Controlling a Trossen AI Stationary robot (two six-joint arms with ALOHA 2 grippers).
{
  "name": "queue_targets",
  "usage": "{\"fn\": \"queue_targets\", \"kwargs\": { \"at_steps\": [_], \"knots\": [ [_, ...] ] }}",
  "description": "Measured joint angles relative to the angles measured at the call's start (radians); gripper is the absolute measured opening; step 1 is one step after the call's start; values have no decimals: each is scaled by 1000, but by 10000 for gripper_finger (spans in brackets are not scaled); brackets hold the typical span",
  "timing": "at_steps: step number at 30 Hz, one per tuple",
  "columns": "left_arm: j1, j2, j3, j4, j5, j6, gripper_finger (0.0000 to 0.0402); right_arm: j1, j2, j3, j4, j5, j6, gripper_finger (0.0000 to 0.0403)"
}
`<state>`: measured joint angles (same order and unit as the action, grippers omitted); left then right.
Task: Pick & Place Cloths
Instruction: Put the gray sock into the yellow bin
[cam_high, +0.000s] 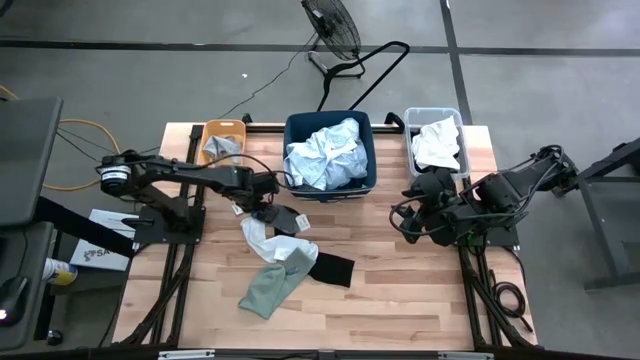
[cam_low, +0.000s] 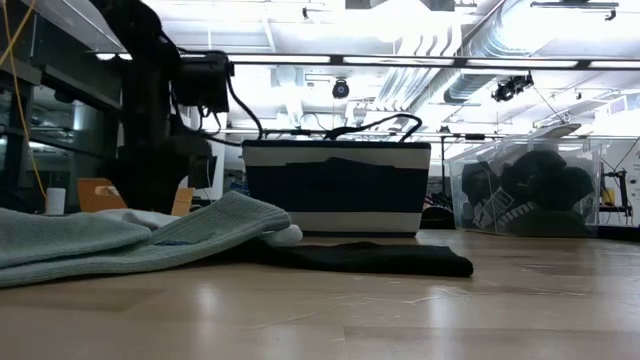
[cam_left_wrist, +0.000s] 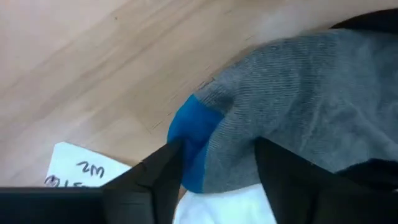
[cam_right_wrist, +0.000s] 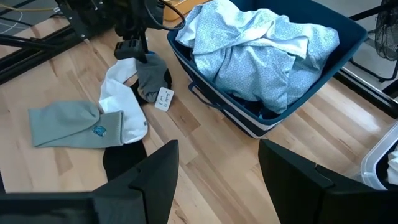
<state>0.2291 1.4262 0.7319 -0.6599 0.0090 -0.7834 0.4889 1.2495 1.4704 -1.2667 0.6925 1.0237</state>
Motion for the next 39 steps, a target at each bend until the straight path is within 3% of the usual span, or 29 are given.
{"fn": "queue_targets", "kwargs": {
  "at_steps": [7, 14, 32, 39],
  "knots": [
    [0, 81, 4, 7, 3, -15, 113, 0, 0, 0, 0, -20, -1, 213],
    [0, 63, 6, -1, 32, -10, 16, 0, 0, 0, 0, -31, -4, 213],
    [0, -83, 241, -326, 59, 24, 6, 0, 0, 0, -1, -43, -26, 213],
    [0, -99, 258, -331, 60, 44, 40, 0, 0, 0, -1, -41, -34, 213]
  ]
}}
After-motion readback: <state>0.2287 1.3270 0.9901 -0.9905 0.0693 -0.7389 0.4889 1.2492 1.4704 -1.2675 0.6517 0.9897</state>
